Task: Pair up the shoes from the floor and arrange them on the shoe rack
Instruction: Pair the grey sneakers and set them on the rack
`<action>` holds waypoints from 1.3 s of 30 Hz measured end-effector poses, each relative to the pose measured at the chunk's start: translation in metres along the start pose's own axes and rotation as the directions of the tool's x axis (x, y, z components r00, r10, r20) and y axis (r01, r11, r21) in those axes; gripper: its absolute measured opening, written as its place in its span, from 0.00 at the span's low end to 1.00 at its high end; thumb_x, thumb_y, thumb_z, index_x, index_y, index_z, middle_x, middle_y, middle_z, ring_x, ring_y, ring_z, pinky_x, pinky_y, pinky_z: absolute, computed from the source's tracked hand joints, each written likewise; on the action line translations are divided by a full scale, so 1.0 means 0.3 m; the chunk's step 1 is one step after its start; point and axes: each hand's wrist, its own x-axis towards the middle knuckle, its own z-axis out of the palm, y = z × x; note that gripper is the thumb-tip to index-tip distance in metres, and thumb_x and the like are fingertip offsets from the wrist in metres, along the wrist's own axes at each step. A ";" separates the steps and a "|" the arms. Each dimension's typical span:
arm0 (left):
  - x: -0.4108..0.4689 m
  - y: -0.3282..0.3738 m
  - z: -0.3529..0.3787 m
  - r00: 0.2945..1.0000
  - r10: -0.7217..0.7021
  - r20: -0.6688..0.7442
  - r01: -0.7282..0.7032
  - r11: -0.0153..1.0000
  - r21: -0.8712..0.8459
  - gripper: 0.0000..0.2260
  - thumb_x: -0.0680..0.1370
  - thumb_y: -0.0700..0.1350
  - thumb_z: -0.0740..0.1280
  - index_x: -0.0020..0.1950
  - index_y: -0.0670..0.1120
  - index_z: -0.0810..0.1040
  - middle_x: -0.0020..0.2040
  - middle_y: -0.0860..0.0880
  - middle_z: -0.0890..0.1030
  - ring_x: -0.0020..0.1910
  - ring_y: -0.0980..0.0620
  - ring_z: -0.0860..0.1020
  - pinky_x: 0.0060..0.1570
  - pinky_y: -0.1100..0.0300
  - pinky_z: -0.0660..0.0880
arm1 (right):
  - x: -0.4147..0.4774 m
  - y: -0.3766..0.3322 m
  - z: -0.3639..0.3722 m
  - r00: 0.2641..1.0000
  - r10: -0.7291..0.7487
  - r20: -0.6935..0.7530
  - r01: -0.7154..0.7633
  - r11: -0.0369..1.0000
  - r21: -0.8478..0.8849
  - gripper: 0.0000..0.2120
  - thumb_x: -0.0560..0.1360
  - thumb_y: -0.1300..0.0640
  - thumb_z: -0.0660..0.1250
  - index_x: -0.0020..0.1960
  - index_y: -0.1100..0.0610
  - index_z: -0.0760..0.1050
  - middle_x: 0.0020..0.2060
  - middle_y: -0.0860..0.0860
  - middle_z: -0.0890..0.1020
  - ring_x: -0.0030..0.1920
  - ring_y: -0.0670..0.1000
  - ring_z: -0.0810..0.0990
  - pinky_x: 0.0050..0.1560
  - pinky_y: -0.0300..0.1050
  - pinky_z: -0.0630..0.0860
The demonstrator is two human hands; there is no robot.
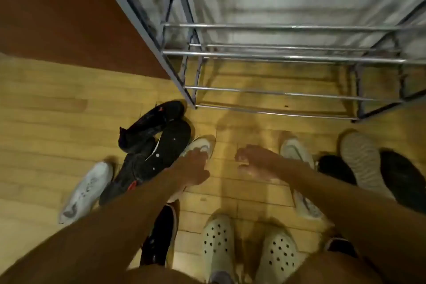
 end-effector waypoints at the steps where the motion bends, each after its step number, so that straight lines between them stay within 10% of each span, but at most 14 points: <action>1: 0.035 -0.028 0.004 1.000 -0.002 -0.004 0.002 1.000 0.009 0.27 0.77 0.50 0.63 0.74 0.45 0.60 0.72 0.43 0.63 0.69 0.42 0.65 0.66 0.49 0.67 | 0.042 0.028 0.003 1.000 -0.003 -0.001 0.003 1.000 -0.004 0.20 0.78 0.49 0.63 0.68 0.55 0.70 0.62 0.54 0.75 0.64 0.54 0.72 0.60 0.44 0.69; 10: 0.381 -0.162 0.155 0.982 -0.089 -0.169 0.088 0.996 -0.010 0.37 0.72 0.55 0.69 0.75 0.48 0.55 0.72 0.44 0.61 0.69 0.42 0.64 0.65 0.47 0.69 | 0.292 0.251 0.114 0.973 -0.092 -0.214 0.087 0.996 -0.031 0.17 0.77 0.53 0.65 0.65 0.56 0.73 0.57 0.53 0.78 0.48 0.47 0.73 0.48 0.37 0.67; 18: 0.412 -0.083 0.221 0.929 -0.128 -0.346 0.225 0.940 0.257 0.40 0.68 0.61 0.70 0.73 0.45 0.59 0.68 0.43 0.68 0.66 0.42 0.65 0.64 0.50 0.65 | 0.156 0.326 0.222 0.983 0.023 -0.184 -0.017 0.999 0.037 0.18 0.78 0.52 0.64 0.67 0.53 0.71 0.61 0.51 0.77 0.56 0.48 0.76 0.51 0.38 0.68; 27: 0.247 -0.068 0.171 0.891 0.026 -0.453 0.040 0.990 0.136 0.39 0.65 0.56 0.75 0.70 0.47 0.62 0.64 0.46 0.70 0.60 0.44 0.73 0.57 0.49 0.75 | 0.030 0.251 0.162 0.981 -0.010 -0.192 0.010 1.000 0.000 0.18 0.78 0.51 0.65 0.67 0.52 0.71 0.60 0.50 0.77 0.49 0.46 0.76 0.48 0.37 0.70; 34: -0.029 -0.003 -0.080 0.694 0.052 -0.718 -0.133 0.990 -0.056 0.39 0.63 0.55 0.75 0.70 0.46 0.64 0.63 0.46 0.70 0.59 0.44 0.74 0.53 0.54 0.72 | -0.158 0.000 -0.030 0.948 -0.069 -0.310 0.067 0.998 -0.017 0.20 0.77 0.51 0.65 0.68 0.52 0.70 0.59 0.50 0.79 0.57 0.50 0.78 0.52 0.40 0.71; 39: -0.235 0.189 -0.272 0.497 0.057 -0.866 -0.346 0.928 -0.137 0.44 0.60 0.60 0.74 0.71 0.47 0.64 0.64 0.46 0.72 0.62 0.47 0.73 0.59 0.53 0.72 | -0.294 -0.146 -0.134 0.936 -0.082 -0.341 0.093 0.996 0.015 0.40 0.73 0.43 0.69 0.77 0.54 0.53 0.69 0.55 0.71 0.66 0.54 0.73 0.64 0.45 0.70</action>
